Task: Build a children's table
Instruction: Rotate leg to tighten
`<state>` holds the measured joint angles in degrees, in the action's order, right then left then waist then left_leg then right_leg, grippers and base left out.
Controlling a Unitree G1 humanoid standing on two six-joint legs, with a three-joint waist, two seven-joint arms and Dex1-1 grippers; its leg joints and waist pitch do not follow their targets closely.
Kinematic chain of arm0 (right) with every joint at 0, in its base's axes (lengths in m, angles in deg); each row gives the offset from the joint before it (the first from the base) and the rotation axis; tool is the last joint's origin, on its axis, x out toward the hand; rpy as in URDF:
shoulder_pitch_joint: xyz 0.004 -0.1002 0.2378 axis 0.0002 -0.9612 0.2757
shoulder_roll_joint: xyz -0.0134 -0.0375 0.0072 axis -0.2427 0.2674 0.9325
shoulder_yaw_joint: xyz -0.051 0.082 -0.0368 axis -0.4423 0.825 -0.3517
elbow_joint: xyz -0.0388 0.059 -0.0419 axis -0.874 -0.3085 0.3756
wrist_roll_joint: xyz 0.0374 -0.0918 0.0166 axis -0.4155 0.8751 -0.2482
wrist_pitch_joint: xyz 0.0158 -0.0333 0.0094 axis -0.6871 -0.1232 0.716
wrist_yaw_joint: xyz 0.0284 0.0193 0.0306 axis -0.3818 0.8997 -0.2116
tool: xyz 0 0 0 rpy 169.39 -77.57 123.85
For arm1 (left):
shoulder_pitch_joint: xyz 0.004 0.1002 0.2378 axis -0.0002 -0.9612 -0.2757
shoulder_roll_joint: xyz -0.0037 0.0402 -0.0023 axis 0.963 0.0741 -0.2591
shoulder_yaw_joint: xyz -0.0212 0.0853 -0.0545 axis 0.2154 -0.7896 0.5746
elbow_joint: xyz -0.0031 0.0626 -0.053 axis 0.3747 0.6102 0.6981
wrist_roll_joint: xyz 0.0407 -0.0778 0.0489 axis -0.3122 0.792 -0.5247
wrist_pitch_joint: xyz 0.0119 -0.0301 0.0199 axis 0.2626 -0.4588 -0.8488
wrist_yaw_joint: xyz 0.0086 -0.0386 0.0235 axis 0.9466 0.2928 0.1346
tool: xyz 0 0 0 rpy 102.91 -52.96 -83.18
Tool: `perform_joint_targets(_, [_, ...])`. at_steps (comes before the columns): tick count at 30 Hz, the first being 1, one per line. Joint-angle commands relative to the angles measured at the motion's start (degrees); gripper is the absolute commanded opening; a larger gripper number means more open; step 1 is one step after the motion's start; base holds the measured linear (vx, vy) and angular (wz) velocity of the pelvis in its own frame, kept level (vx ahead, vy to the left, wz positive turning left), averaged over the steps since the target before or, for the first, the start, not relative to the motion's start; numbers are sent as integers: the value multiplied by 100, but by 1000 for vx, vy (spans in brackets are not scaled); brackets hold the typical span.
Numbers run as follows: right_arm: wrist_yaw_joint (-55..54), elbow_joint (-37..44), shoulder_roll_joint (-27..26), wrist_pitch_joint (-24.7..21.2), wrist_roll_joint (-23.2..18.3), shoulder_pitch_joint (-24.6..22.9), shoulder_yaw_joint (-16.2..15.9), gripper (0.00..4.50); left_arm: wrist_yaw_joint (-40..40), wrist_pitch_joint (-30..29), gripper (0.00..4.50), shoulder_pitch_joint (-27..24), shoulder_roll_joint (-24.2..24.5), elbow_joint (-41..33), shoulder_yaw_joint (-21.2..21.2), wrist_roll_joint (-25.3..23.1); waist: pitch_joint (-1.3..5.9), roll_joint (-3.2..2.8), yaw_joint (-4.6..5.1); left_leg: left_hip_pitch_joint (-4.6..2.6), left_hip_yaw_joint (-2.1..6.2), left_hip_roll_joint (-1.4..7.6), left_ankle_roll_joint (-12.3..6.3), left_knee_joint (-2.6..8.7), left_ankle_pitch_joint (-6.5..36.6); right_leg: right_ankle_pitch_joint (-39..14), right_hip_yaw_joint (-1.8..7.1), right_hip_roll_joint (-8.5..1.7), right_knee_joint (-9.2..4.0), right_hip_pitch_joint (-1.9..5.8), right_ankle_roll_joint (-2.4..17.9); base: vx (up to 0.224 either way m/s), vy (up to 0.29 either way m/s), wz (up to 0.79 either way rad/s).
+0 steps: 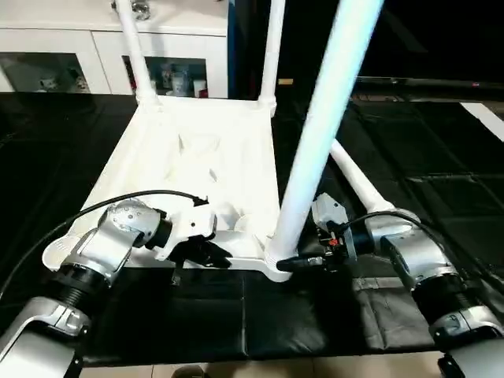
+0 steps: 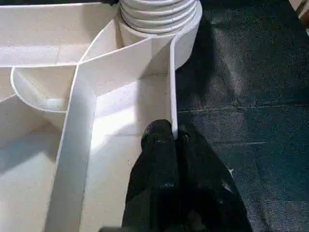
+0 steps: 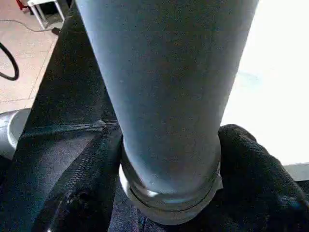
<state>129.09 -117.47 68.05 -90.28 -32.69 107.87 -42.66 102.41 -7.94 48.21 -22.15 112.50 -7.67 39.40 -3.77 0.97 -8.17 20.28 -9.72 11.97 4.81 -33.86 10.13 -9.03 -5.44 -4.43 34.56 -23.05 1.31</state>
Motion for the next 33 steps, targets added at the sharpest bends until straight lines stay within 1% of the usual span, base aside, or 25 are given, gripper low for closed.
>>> perform_joint_targets(1, [-31, 41, -83, -65, -28, 23, -40, 267, -105, -9, 0, 105, -82, -42, -28, -89, 424, -44, 33, -65, 18, 158, -40, 411, 1542, -2231, 294, -408, -443, 272, 978, 0, 0, 0])
perform_joint_targets(3, [-64, 68, -102, -105, -59, -6, -13, 267, -172, -102, 0, 70, -107, -82, 8, -61, 426, -62, 33, -69, 21, 158, -29, 412, 1555, -2251, 293, -408, -444, 274, 974, 0, 0, 0])
perform_joint_targets(4, [-211, 98, -157, -172, -110, -49, 65, 267, -277, -253, 0, 5, -152, -173, 73, 1, 419, -46, 40, -73, 20, 162, -17, 416, 1592, -2292, 292, -408, -450, 268, 971, 0, 0, 0])
perform_joint_targets(7, [-789, 231, -342, -451, -134, -188, 222, 267, -693, -782, 0, -209, -312, -553, 251, 137, 408, -43, 53, -73, 37, 158, 11, 425, 1682, -2472, 279, -415, -472, 268, 926, 0, 0, 0])
perform_joint_targets(8, [-789, 231, -342, -451, -134, -188, 222, 267, -693, -782, 0, -209, -312, -553, 251, 137, 398, -45, 69, -76, 42, 156, 32, 435, 1711, -2549, 278, -414, -485, 262, 893, 0, 0, 0])
perform_joint_targets(9, [-1339, 348, -554, -702, -96, -310, 303, 267, -1107, -1244, 0, -401, -497, -935, 380, 221, 398, -32, 100, -72, 53, 174, 91, 445, 1734, -2576, 289, -428, -463, 278, 858, 0, 0, 0])
perform_joint_targets(10, [-1546, 382, -644, -801, -86, -349, 335, 267, -1258, -1409, 0, -471, -570, -1086, 417, 243, 385, -30, 132, -72, 57, 138, 69, 441, 1809, -2774, 263, -418, -514, 259, 801, 0, 0, 0])
perform_joint_targets(11, [-1563, 384, -651, -809, -85, -352, 337, 267, -1270, -1422, 0, -477, -576, -1098, 420, 244, 398, -23, 168, -66, 64, 137, 93, 437, 1800, -2776, 265, -423, -496, 275, 791, 0, 0, 0])
perform_joint_targets(13, [-2363, 408, -1130, -1107, -189, -383, 563, 267, -1841, -1929, 0, -718, -857, -1642, 509, 205, 374, -24, 271, -19, 76, 126, 107, 449, 1806, -2935, 245, -413, -513, 282, 731, 0, 0, 0])
perform_joint_targets(14, [-2475, 408, -1199, -1144, -203, -382, 595, 267, -1920, -1989, 0, -749, -896, -1711, 520, 195, 380, -23, 289, -23, 86, 115, 108, 440, 1824, -3046, 225, -423, -534, 283, 683, 0, 0, 0])
perform_joint_targets(15, [-3047, 270, -1534, -1317, -236, -286, 745, 267, -2390, -2357, 0, -845, -1162, -1966, 605, 84, 374, 15, 351, 6, 85, 81, 90, 427, 1802, -3280, 203, -414, -574, 297, 546, 0, 0, 0])
perform_joint_targets(16, [-3112, 251, -1571, -1334, -238, -273, 761, 267, -2443, -2398, 0, -854, -1194, -1993, 614, 69, 369, -3, 388, 0, 93, 76, 100, 426, 1755, -3396, 194, -417, -603, 280, 465, 0, 0, 0])
perform_joint_targets(17, [-3390, 160, -1734, -1353, -221, -211, 809, 267, -2665, -2560, 0, -892, -1339, -2110, 635, -8, 380, 10, 414, -18, 93, 64, 76, 406, 1733, -3458, 184, -426, -634, 267, 417, 0, 0, 0])
perform_joint_targets(18, [-3708, 65, -1947, -1378, -198, -134, 848, 267, -2953, -2811, 0, -930, -1555, -2281, 655, -88, 383, 4, 424, -32, 89, 60, 61, 400, 1725, -3445, 180, -420, -639, 256, 422, 0, 0, 0])
perform_joint_targets(19, [-3764, 47, -1988, -1384, -194, -119, 854, 267, -3003, -2859, 0, -935, -1598, -2313, 657, -99, 373, 10, 457, -21, 87, 66, 23, 407, 1695, -3352, 182, -405, -637, 247, 451, 0, 0, 0])
perform_joint_targets(20, [-3945, 30, -2119, -1415, -145, -88, 848, 267, -3185, -3035, 0, -932, -1708, -2434, 635, -180, 376, 76, 478, -14, 78, 66, -18, 407, 1699, -3320, 181, -395, -640, 250, 438, 0, 0, 0])
perform_joint_targets(21, [-3979, 32, -2142, -1420, -128, -85, 843, 267, -3221, -3069, 0, -927, -1722, -2459, 626, -205, 381, 49, 471, -13, 89, 76, -20, 413, 1670, -3248, 189, -404, -612, 256, 467, 0, 0, 0])
perform_joint_targets(23, [-4186, 30, -2247, -1443, -7, -87, 817, 267, -3459, -3297, 0, -855, -1773, -2578, 587, -318, 393, 36, 477, -4, 82, 90, -67, 430, 1577, -2874, 216, -388, -577, 252, 574, 0, 0, 0])
perform_joint_targets(24, [-4216, 28, -2250, -1437, 4, -96, 836, 323, -3493, -3339, 0, -843, -1774, -2597, 593, -304, 399, 29, 483, -4, 80, 96, -70, 433, 1577, -2720, 224, -385, -557, 255, 623, 0, 0, 0])
perform_joint_targets(25, [-4282, 29, -2223, -1426, 40, -107, 872, 336, -3504, -3398, 0, -845, -1753, -2645, 592, -276, 413, -2, 473, -16, 73, 101, -80, 429, 1514, -2465, 244, -387, -532, 256, 706, 0, 0, 0])
perform_joint_targets(27, [-4315, 85, -2087, -1370, 104, -170, 919, 339, -3463, -3441, 0, -867, -1679, -2696, 587, -289, 412, 4, 480, -5, 63, 103, -93, 431, 1462, -2216, 257, -373, -511, 261, 788, 0, 0, 0])
perform_joint_targets(28, [-4320, 114, -1986, -1342, 121, -209, 945, 365, -3432, -3452, 0, -877, -1645, -2691, 608, -301, 424, 9, 471, -5, 53, 102, -112, 424, 1387, -2001, 268, -373, -485, 269, 865, 0, 0, 0])
perform_joint_targets(29, [-4250, 143, -1865, -1288, 117, -256, 956, 365, -3402, -3441, 0, -873, -1609, -2641, 637, -305, 424, 3, 459, -19, 42, 104, -124, 421, 1332, -1862, 273, -370, -473, 270, 934, 0, 0, 0])
perform_joint_targets(31, [-4084, 219, -1681, -1196, 84, -342, 978, 385, -3332, -3419, 0, -860, -1544, -2556, 674, -303, 427, 8, 413, -26, 21, 104, -161, 414, 1241, -1657, 283, -366, -451, 278, 1007, 0, 0, 0])
perform_joint_targets(33, [-3892, 301, -1520, -1151, 37, -417, 1024, 394, -3244, -3242, 0, -848, -1467, -2431, 701, -278, 436, 25, 387, -12, 19, 97, -192, 408, 1175, -1588, 284, -370, -444, 311, 1002, 0, 0, 0])
